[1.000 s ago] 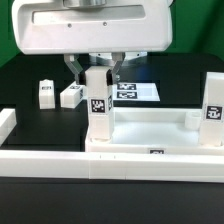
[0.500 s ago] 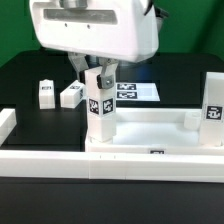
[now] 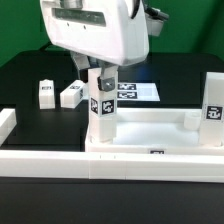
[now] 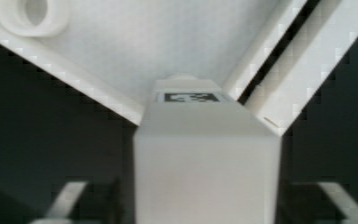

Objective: Assemble desk

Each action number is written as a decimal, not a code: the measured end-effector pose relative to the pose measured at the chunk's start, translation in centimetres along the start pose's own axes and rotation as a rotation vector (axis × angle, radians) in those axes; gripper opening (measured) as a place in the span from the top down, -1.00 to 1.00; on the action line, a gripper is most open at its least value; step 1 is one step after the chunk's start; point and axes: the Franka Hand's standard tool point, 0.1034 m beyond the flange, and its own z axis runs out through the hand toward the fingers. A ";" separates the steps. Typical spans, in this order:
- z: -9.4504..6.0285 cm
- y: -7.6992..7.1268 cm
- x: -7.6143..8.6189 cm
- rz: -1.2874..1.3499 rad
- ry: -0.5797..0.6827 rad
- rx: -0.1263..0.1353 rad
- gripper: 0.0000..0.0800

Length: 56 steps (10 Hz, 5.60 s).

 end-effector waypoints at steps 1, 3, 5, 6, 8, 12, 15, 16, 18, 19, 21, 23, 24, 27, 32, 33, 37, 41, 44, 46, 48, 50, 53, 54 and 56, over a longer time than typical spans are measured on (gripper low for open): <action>0.0 -0.1 -0.2 -0.042 -0.001 -0.001 -0.47; 0.0 -0.1 -0.2 -0.176 -0.002 -0.002 -0.60; 0.0 -0.1 -0.2 -0.352 -0.002 -0.002 -0.62; 0.0 -0.1 -0.2 -0.431 -0.002 -0.002 -0.62; 0.1 -0.5 -0.7 -0.587 0.008 -0.027 -0.62; 0.4 -0.7 -1.0 -1.007 0.028 -0.079 -0.62; 0.2 -0.8 -0.6 -1.313 0.037 -0.109 -0.62; 0.2 -0.8 -0.5 -1.394 0.040 -0.116 -0.62; 0.2 -0.8 -0.5 -1.417 0.042 -0.117 -0.28; 0.2 -0.8 -0.5 -1.417 0.042 -0.117 -0.28; 0.2 -0.8 -0.5 -1.416 0.041 -0.116 0.28; 0.2 -0.8 -0.5 -1.397 0.042 -0.115 0.28; 0.2 -0.8 -0.5 -1.396 0.042 -0.115 0.28; 0.3 -0.7 -0.5 -1.097 0.043 -0.074 0.28; 0.4 -0.5 0.1 -0.629 0.055 -0.033 0.27; 0.4 -0.4 0.2 -0.540 0.053 -0.025 0.27; 0.4 -0.3 0.2 -0.145 0.051 -0.012 0.27; 0.4 -0.4 0.1 0.023 0.053 -0.006 0.27; 0.4 -0.5 -0.1 -0.062 0.051 -0.009 -0.50; 0.4 -0.6 -0.1 -0.224 0.054 -0.018 -0.60; 0.4 -0.6 -0.1 -0.395 0.053 -0.023 -0.62; 0.4 -0.6 -0.1 -0.498 0.052 -0.026 -0.62; 0.6 -1.0 -0.5 -0.796 0.073 -0.067 -0.62; 0.5 -1.1 -0.7 -0.890 0.071 -0.070 -0.62; 0.5 -1.0 -0.6 -1.081 0.065 -0.079 -0.62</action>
Offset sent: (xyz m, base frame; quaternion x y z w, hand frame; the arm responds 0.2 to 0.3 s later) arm 0.0000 0.0000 0.0000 0.0000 0.0000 -0.1938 0.9810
